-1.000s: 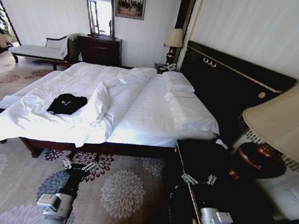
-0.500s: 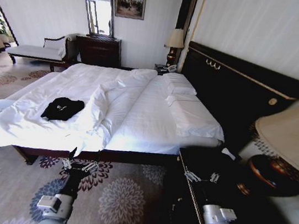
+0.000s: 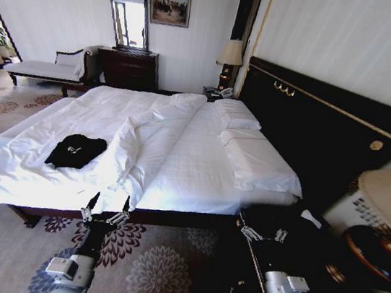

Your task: Fold the clothes on the bed.

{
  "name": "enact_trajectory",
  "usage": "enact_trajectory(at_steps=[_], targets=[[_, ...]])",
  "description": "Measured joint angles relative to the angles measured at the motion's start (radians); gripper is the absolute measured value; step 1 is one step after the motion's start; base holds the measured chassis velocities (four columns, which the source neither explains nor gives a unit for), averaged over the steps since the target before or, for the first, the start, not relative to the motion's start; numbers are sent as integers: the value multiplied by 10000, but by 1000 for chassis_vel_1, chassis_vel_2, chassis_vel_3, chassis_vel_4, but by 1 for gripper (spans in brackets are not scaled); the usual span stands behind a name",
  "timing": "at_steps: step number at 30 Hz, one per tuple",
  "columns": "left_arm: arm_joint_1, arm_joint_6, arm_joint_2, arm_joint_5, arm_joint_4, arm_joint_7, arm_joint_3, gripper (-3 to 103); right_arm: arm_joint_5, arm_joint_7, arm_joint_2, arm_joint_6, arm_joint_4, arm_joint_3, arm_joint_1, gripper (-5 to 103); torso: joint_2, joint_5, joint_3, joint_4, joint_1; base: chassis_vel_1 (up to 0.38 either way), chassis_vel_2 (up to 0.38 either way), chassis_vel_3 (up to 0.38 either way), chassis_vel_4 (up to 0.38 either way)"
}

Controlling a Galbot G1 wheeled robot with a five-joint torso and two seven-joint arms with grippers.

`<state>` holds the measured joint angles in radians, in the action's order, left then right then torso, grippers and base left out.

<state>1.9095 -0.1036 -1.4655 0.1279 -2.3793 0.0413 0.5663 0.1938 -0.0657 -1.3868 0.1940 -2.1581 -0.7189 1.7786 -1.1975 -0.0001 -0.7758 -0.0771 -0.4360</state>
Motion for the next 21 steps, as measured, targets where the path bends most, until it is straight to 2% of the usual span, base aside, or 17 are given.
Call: enact_trajectory(at_steps=[21], targets=[[-29,34,108,-35,52,-1,-4,100,-25,-78,-76,164,196,7,-13,100,1,-1,-1,0,-3,-195,200,203,-192]])
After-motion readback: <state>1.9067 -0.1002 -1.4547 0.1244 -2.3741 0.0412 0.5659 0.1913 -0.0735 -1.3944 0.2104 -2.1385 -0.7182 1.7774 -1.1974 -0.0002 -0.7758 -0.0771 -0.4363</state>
